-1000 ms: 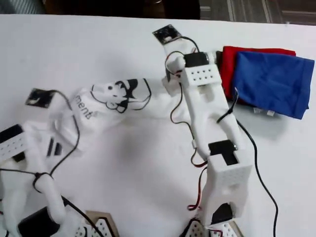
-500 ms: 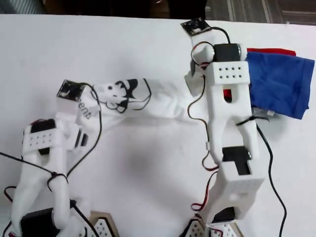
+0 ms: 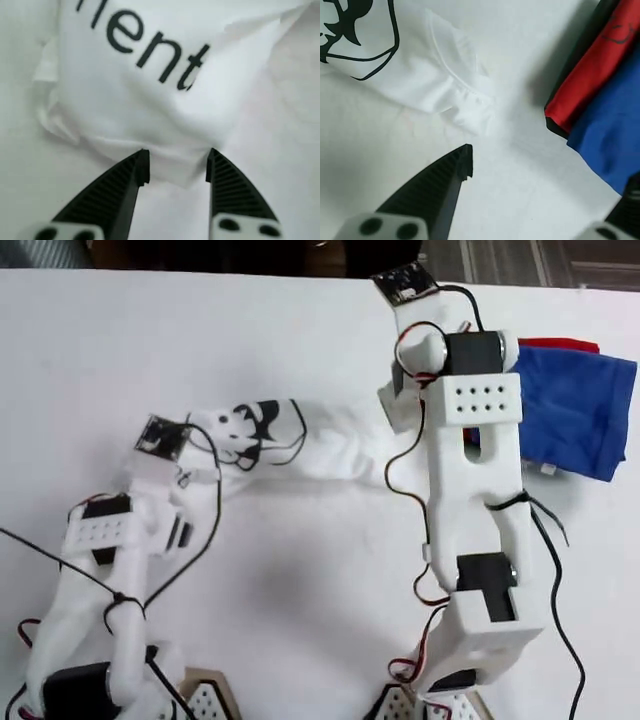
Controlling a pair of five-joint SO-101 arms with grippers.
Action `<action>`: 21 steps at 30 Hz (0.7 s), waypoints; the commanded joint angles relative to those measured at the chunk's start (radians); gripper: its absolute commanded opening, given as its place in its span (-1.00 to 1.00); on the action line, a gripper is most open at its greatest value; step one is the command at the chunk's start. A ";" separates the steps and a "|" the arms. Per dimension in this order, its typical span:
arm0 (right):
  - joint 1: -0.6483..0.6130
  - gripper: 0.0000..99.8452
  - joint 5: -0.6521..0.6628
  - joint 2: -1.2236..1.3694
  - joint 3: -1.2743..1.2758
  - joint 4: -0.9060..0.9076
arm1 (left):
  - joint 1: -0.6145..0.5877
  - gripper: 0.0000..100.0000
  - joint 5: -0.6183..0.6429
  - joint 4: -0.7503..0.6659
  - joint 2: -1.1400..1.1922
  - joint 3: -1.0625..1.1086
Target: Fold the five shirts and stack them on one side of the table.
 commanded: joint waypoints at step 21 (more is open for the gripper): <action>0.007 -0.10 0.005 -0.142 0.124 0.022 | 0.011 -0.95 0.008 0.078 0.227 -0.249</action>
